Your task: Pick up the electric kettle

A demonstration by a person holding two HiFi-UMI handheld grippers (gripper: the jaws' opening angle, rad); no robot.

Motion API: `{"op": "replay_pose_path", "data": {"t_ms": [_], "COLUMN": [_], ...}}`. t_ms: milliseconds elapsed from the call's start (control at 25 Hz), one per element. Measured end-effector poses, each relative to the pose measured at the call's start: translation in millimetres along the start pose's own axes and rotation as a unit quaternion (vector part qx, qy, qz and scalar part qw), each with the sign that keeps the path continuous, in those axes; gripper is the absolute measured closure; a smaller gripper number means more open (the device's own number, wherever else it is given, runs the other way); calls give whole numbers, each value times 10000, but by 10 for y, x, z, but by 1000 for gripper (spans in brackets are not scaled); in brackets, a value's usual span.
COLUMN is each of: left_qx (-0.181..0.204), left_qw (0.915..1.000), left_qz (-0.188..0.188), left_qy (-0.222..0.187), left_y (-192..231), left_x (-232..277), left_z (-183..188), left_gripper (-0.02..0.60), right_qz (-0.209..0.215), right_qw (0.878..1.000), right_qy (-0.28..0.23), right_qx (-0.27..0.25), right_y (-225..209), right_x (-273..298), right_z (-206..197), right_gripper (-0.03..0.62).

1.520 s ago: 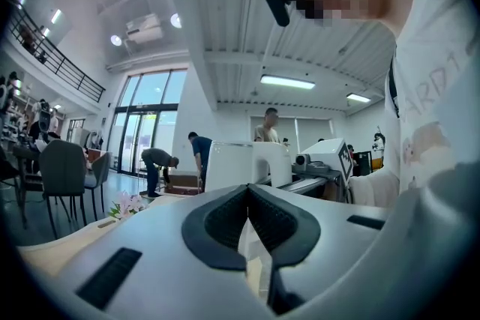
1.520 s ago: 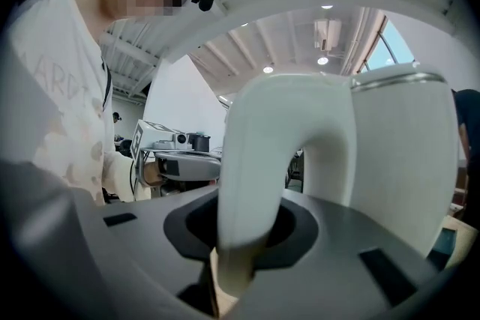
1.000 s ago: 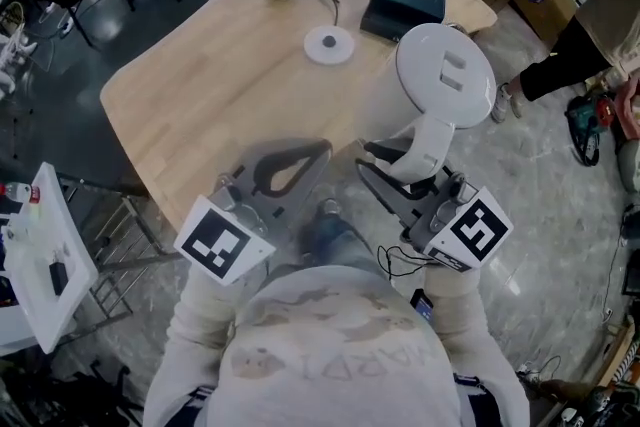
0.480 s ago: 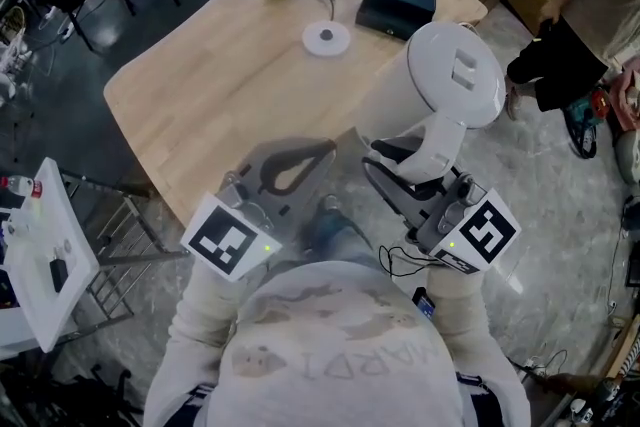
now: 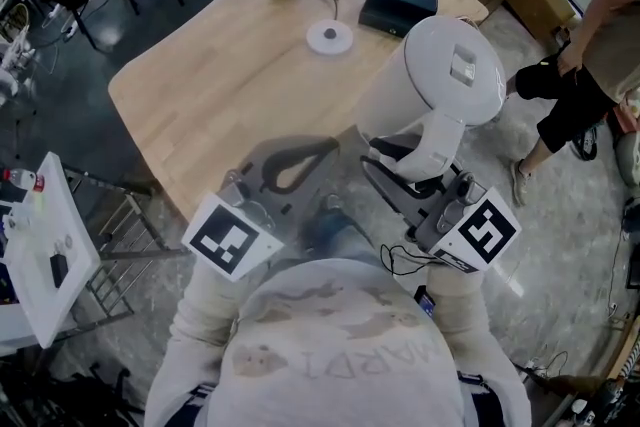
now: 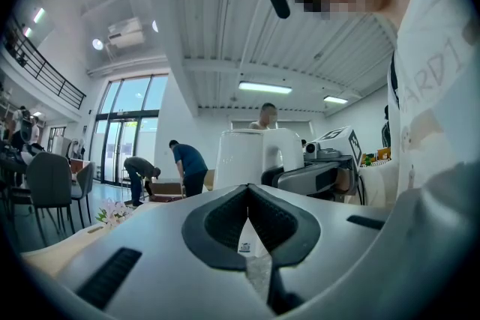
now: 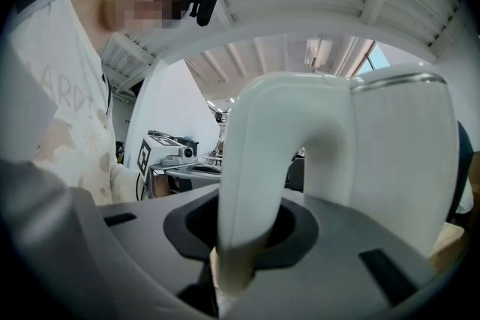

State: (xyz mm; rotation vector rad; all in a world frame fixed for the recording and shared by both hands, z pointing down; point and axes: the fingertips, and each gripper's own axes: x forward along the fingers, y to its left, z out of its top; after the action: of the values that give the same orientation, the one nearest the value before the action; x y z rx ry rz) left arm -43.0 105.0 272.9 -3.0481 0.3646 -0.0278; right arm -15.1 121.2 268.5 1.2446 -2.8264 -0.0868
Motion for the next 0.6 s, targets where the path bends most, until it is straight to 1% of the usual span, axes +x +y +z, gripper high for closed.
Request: {"op": "replay_pose_path", "data": {"t_ms": [320, 600], "left_qx": [18, 18], "left_qw": [10000, 10000], "left_qz": [-17, 11], "left_qy": [-42, -79], "left_y": [-10, 72], "left_x": [-47, -87], "left_z": [48, 63], "left_gripper": [569, 569], "right_qz": [43, 73], "right_qw": [10000, 10000], "right_qy": [-16, -27], "right_qx": [-40, -40], "right_y": [75, 69], "right_x": [53, 139], "right_z": [24, 41], "right_gripper": [510, 510]}}
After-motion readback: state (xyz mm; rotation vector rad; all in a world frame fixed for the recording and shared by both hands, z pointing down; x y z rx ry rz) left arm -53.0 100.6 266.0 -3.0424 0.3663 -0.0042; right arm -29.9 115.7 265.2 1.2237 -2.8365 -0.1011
